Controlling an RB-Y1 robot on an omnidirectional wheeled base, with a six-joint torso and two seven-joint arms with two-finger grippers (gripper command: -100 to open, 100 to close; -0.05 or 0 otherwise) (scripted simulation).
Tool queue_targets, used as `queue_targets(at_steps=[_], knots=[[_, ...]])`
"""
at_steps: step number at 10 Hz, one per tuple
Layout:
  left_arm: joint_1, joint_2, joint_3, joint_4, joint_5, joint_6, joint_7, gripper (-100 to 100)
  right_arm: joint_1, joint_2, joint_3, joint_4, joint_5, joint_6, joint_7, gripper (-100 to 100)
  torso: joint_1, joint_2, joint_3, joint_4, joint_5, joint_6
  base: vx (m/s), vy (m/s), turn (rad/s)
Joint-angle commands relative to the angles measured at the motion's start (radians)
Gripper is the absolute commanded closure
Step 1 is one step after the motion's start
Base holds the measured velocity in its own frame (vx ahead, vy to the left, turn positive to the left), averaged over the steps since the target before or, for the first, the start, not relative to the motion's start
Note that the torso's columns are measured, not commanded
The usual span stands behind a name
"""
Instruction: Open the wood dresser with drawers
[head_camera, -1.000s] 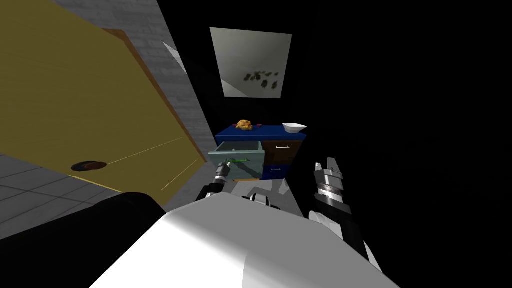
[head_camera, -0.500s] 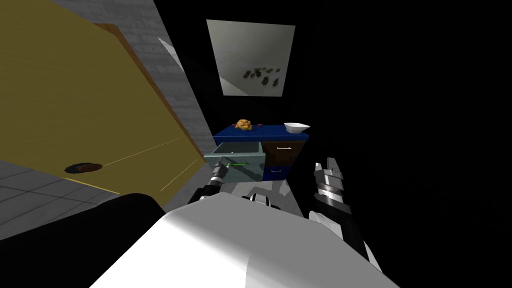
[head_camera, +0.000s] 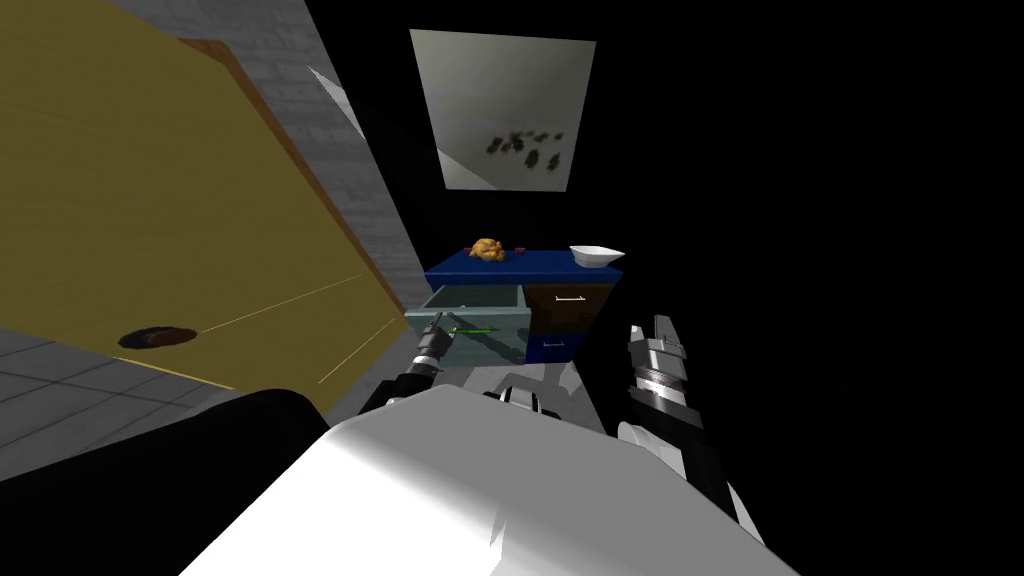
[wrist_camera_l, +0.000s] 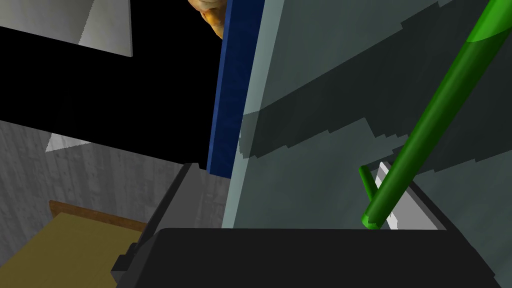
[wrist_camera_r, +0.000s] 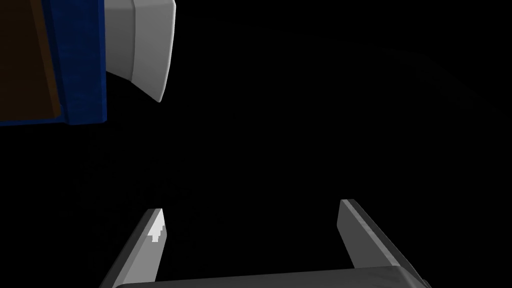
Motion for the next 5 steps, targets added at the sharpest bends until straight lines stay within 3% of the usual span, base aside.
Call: queue_targets(at_steps=[1,5], knots=[[0.000,0.000,0.000,0.001,0.000,0.000,0.000,0,0.000,0.000,0.000,0.000,0.000,0.000,0.000,0,0.000,0.000,0.000,0.000,0.001,0.000,0.000,0.000,0.000],[0.001,0.000,0.000,0.004,0.000,0.002,0.000,0,0.000,0.000,0.000,0.000,0.000,0.000,0.000,0,0.001,-0.003,-0.001,-0.002,0.001,0.000,0.000,0.000,0.000]])
